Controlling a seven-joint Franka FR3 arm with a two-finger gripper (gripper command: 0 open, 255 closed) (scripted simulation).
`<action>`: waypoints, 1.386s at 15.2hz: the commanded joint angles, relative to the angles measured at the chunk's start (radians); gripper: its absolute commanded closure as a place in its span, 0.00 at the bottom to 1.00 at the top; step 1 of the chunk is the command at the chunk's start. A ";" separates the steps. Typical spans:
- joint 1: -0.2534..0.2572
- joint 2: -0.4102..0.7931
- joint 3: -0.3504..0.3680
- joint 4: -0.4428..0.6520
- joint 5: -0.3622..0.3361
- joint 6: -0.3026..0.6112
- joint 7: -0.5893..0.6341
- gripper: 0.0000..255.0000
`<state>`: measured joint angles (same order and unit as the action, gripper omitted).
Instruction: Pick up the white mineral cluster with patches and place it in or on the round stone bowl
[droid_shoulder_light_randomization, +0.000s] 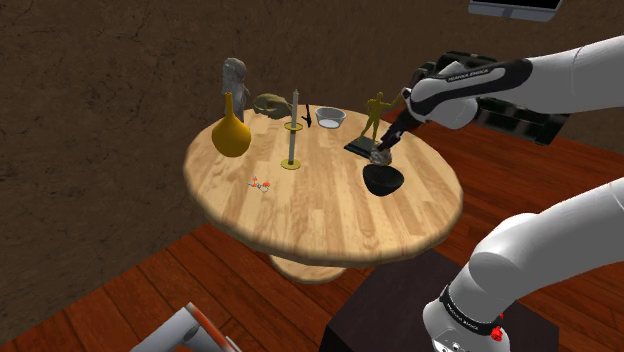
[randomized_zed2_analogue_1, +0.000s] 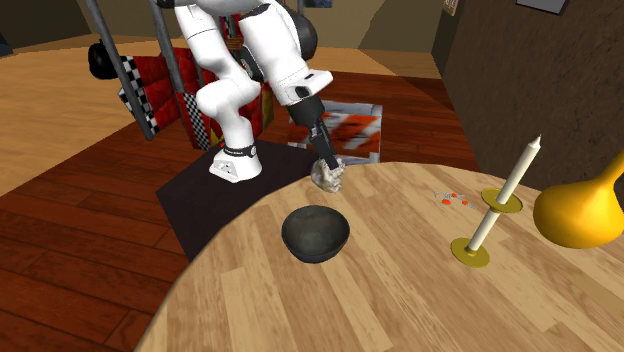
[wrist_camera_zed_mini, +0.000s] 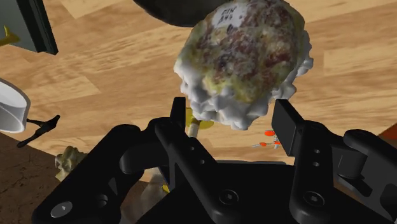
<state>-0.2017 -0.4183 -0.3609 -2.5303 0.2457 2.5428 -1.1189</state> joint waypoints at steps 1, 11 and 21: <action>-0.004 0.024 -0.049 0.052 0.007 -0.038 -0.055 1.00; 0.021 0.133 -0.168 0.131 0.090 -0.045 -0.215 1.00; 0.079 0.214 -0.220 0.074 0.221 0.071 -0.345 1.00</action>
<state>-0.1312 -0.2151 -0.5764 -2.4519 0.4486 2.6000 -1.4488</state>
